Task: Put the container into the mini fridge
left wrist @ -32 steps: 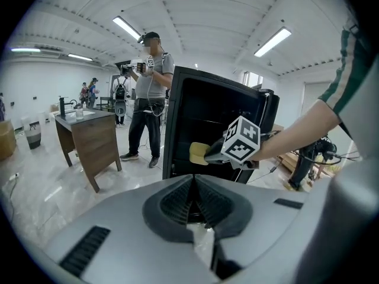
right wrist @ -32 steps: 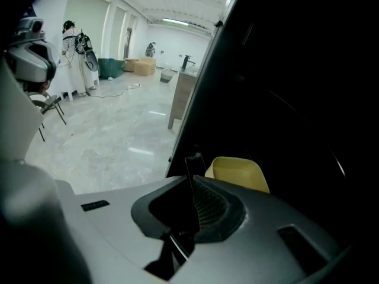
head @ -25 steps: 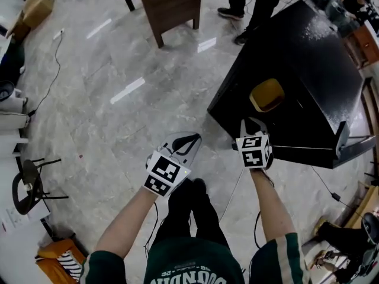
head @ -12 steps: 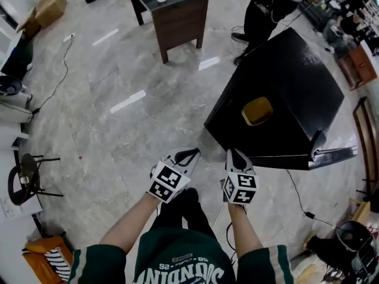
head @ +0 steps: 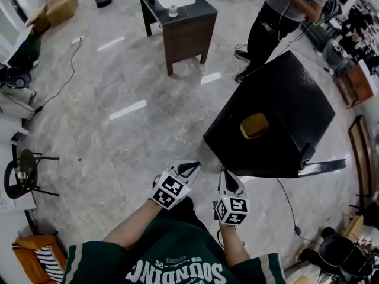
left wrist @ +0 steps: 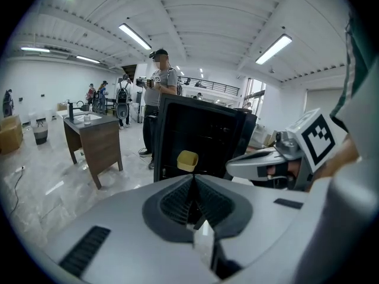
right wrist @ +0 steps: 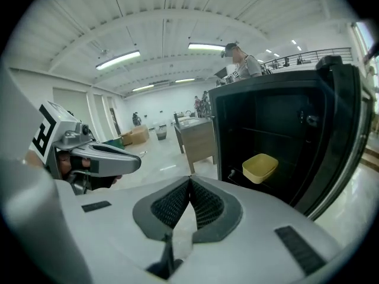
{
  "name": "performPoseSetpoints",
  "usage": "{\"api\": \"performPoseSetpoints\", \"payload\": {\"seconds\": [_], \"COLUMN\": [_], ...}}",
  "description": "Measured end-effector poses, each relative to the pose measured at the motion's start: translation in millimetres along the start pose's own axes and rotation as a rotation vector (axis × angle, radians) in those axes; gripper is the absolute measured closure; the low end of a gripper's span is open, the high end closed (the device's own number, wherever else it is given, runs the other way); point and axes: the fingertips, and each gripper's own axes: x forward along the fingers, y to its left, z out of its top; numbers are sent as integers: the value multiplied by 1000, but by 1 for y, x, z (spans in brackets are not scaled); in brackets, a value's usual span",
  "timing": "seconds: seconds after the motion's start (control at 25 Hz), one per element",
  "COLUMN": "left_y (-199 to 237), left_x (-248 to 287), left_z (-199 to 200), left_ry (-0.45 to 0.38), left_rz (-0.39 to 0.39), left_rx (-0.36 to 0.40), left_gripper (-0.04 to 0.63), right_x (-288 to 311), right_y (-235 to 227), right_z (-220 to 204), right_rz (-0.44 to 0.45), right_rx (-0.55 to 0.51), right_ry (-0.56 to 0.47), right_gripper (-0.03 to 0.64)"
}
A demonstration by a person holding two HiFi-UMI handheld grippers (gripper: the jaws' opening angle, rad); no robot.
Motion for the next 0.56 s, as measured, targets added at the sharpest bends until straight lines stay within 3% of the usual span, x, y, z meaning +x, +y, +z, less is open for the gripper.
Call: {"api": "performPoseSetpoints", "payload": {"seconds": [0.56], "left_y": [17], "left_x": [-5], "left_z": [8], "left_ry": [-20], "left_rz": [-38], "left_rx": [8], "left_gripper": [580], "right_x": [9], "right_y": [7], "right_z": [22], "right_rz": [-18], "right_rx": [-66], "right_ry": [2], "right_gripper": [583]}}
